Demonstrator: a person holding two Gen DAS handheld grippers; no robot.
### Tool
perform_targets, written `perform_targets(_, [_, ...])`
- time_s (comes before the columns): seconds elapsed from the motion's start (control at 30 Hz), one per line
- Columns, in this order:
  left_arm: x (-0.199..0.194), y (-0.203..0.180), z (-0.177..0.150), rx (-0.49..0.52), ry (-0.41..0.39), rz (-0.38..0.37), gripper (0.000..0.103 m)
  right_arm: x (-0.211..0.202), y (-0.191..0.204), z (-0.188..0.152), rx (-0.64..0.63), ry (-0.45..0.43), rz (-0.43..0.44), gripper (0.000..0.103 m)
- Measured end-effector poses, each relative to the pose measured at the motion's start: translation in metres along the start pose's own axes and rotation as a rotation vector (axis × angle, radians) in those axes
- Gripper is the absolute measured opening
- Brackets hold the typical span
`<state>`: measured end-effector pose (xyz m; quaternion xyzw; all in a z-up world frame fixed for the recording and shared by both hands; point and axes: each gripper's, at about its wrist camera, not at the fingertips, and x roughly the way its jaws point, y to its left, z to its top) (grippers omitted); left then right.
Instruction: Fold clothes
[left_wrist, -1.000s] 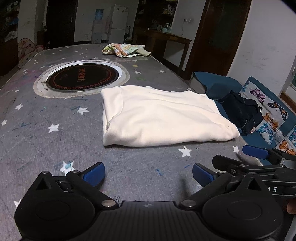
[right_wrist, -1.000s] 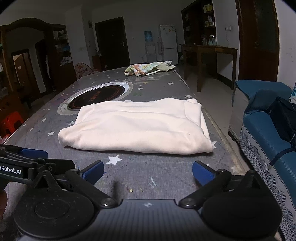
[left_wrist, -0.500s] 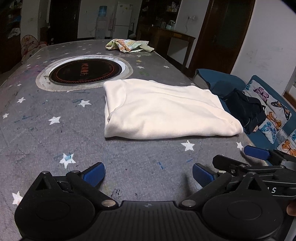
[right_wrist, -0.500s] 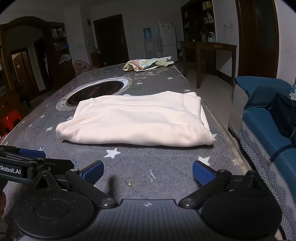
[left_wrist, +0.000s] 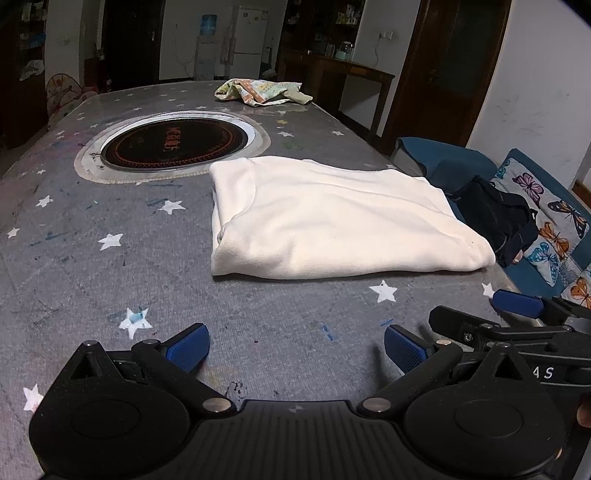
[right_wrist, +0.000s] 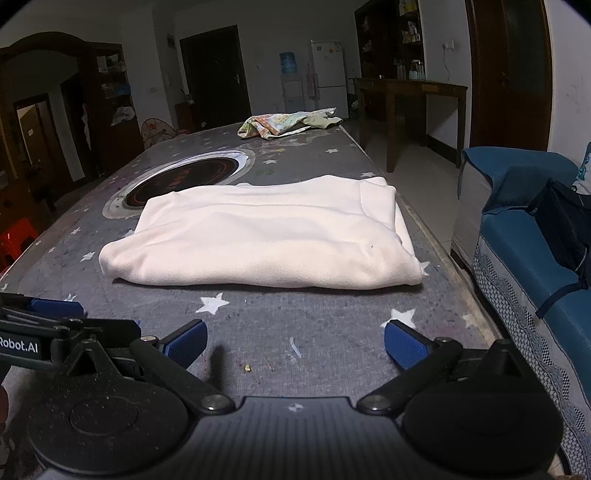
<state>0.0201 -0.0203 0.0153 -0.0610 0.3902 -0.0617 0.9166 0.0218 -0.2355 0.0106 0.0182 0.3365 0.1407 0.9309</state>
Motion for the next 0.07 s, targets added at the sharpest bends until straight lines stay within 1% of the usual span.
perform_targets(0.07, [0.0009,0.0004,0.0008,-0.002,-0.003,0.004,0.103,0.0018,0.0003,0.0014,0.0,0.0,-0.001,0.103])
